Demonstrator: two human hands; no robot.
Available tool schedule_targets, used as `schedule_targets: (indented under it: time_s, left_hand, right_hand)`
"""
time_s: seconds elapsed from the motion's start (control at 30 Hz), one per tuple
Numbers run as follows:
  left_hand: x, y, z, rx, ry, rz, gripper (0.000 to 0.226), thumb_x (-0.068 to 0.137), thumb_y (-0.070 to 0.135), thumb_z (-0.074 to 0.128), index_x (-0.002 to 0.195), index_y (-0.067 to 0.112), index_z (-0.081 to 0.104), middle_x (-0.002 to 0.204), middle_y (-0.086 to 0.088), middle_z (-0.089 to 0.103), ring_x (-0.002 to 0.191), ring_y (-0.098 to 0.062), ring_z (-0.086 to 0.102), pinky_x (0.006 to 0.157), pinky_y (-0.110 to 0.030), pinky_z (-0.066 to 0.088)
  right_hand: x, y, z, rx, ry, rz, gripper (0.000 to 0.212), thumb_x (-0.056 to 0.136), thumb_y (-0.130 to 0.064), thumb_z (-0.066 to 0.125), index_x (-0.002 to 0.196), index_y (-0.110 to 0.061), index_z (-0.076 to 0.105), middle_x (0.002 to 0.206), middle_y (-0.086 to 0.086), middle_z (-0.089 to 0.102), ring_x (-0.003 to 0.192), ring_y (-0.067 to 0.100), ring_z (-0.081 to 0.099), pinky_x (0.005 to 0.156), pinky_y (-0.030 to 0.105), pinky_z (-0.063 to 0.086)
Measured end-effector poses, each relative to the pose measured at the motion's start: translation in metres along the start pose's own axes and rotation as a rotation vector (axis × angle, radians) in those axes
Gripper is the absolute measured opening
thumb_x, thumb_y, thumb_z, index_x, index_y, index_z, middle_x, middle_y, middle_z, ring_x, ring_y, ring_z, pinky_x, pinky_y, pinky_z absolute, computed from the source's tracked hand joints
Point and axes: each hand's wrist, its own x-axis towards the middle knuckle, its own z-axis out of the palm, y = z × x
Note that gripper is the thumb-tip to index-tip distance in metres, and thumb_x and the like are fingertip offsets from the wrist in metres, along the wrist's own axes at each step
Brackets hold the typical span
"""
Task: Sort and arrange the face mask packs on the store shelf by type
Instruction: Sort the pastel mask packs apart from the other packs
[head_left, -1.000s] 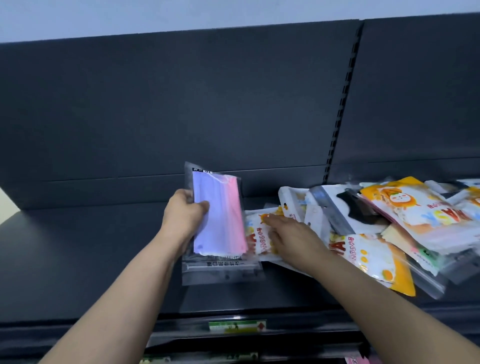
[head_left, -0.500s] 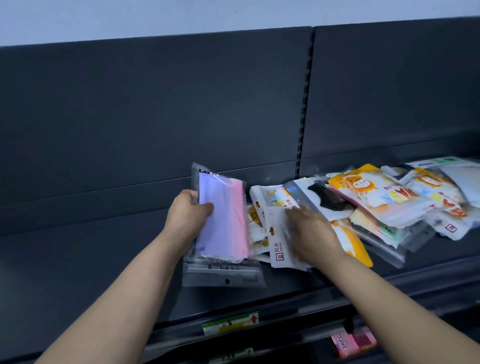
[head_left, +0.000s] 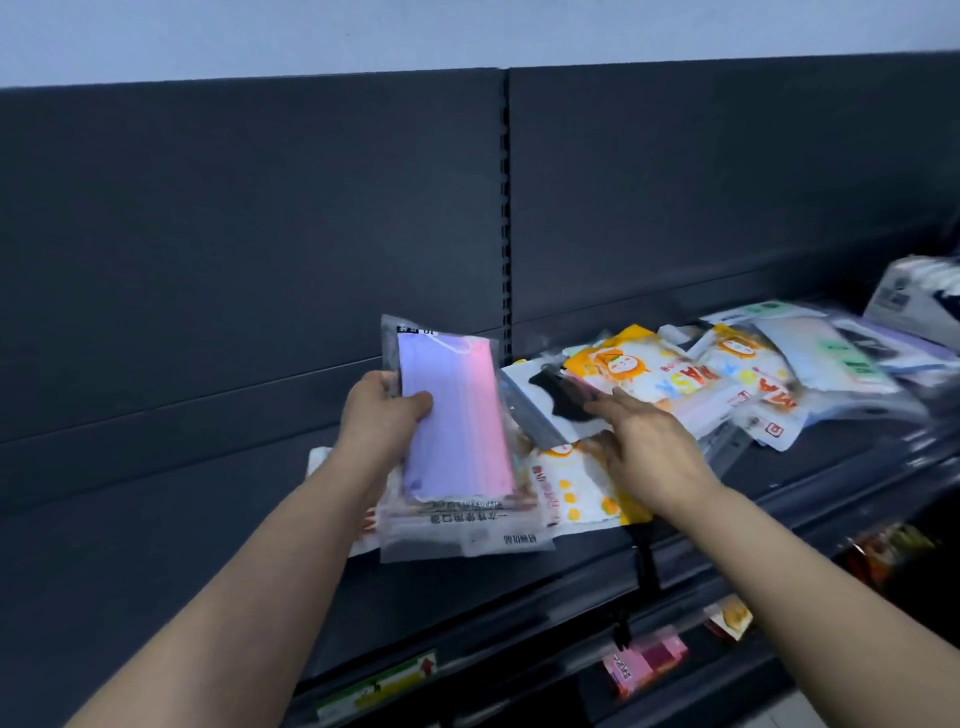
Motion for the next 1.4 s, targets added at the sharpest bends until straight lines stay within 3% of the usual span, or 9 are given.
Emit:
schedule_targets:
  time_s: [0.27, 0.53, 0.67, 0.77, 0.93, 1.03, 1.13, 1.27, 1.4]
  left_hand:
    - [0.001, 0.035, 0.11, -0.018, -0.163, 0.037, 0.009, 0.087, 0.001, 0.057, 0.083, 0.008, 0.061, 0.086, -0.011, 0.068, 0.073, -0.024, 0.063, 0.066, -0.033, 0.048]
    - [-0.001, 0.073, 0.241, 0.014, -0.23, 0.081, 0.001, 0.077, 0.014, 0.061, 0.077, 0.014, 0.062, 0.086, -0.01, 0.073, 0.079, -0.03, 0.07, 0.072, -0.043, 0.054]
    - [-0.004, 0.086, 0.29, 0.011, -0.21, 0.057, 0.014, 0.078, 0.013, 0.063, 0.092, 0.011, 0.06, 0.097, -0.011, 0.072, 0.087, -0.028, 0.069, 0.078, -0.044, 0.055]
    - [-0.003, 0.094, 0.321, 0.053, -0.187, 0.084, 0.005, 0.081, 0.01, 0.062, 0.083, 0.014, 0.062, 0.092, -0.008, 0.072, 0.085, -0.028, 0.07, 0.077, -0.046, 0.056]
    - [0.003, 0.099, 0.355, 0.112, -0.132, 0.076, 0.026, 0.073, 0.027, 0.064, 0.095, 0.014, 0.061, 0.094, -0.006, 0.071, 0.082, -0.028, 0.069, 0.066, -0.044, 0.055]
    - [0.006, 0.099, 0.368, 0.143, -0.11, 0.055, 0.012, 0.084, 0.019, 0.061, 0.091, 0.009, 0.06, 0.09, -0.01, 0.07, 0.08, -0.03, 0.068, 0.068, -0.046, 0.054]
    - [0.01, 0.097, 0.377, 0.146, -0.13, 0.016, 0.014, 0.087, 0.011, 0.055, 0.095, 0.001, 0.06, 0.097, -0.02, 0.069, 0.089, -0.037, 0.068, 0.08, -0.052, 0.055]
    - [0.009, 0.097, 0.381, 0.172, -0.149, 0.012, 0.021, 0.09, 0.011, 0.055, 0.111, 0.009, 0.056, 0.1, -0.011, 0.067, 0.09, -0.03, 0.067, 0.075, -0.045, 0.056]
    - [0.01, 0.095, 0.38, 0.188, -0.145, 0.066, 0.038, 0.089, 0.007, 0.055, 0.124, 0.021, 0.049, 0.102, -0.007, 0.066, 0.096, -0.031, 0.065, 0.084, -0.049, 0.055]
  right_hand:
    - [-0.005, 0.09, -0.031, -0.065, -0.031, 0.118, 0.042, 0.089, -0.016, 0.05, 0.131, -0.019, 0.054, 0.135, 0.004, 0.053, 0.123, 0.027, 0.051, 0.098, 0.036, 0.045]
    - [0.002, 0.212, -0.066, -0.133, -0.066, 0.273, 0.038, 0.091, -0.023, 0.047, 0.128, -0.014, 0.051, 0.129, 0.008, 0.052, 0.122, 0.03, 0.048, 0.095, 0.04, 0.044]
    - [0.012, 0.271, -0.073, -0.138, -0.134, 0.368, 0.048, 0.097, -0.028, 0.039, 0.144, -0.017, 0.034, 0.154, 0.008, 0.03, 0.145, 0.026, 0.019, 0.111, 0.045, 0.03]
    - [0.021, 0.304, -0.073, -0.108, -0.173, 0.359, 0.051, 0.099, -0.037, 0.036, 0.147, -0.021, 0.028, 0.157, 0.005, 0.022, 0.147, 0.025, 0.013, 0.114, 0.047, 0.026]
    - [0.024, 0.327, -0.062, 0.015, -0.276, 0.236, 0.036, 0.095, -0.041, 0.044, 0.122, -0.022, 0.056, 0.128, 0.005, 0.053, 0.12, 0.027, 0.05, 0.097, 0.042, 0.044]
    - [0.029, 0.341, -0.061, 0.108, -0.149, 0.237, 0.024, 0.09, -0.033, 0.051, 0.109, -0.021, 0.062, 0.112, 0.004, 0.057, 0.108, 0.027, 0.057, 0.089, 0.039, 0.048]
    - [0.038, 0.352, -0.063, 0.088, -0.073, 0.399, 0.043, 0.09, -0.04, 0.052, 0.127, -0.018, 0.051, 0.124, 0.011, 0.051, 0.115, 0.033, 0.049, 0.092, 0.04, 0.044]
    - [0.051, 0.357, -0.059, 0.063, -0.19, 0.523, 0.072, 0.083, -0.063, 0.049, 0.138, -0.018, 0.036, 0.137, 0.011, 0.04, 0.125, 0.034, 0.038, 0.098, 0.044, 0.038]
    - [0.062, 0.354, -0.058, 0.099, -0.204, 0.541, 0.089, 0.078, -0.059, 0.062, 0.145, -0.017, 0.022, 0.143, 0.015, 0.034, 0.13, 0.036, 0.031, 0.102, 0.044, 0.035]
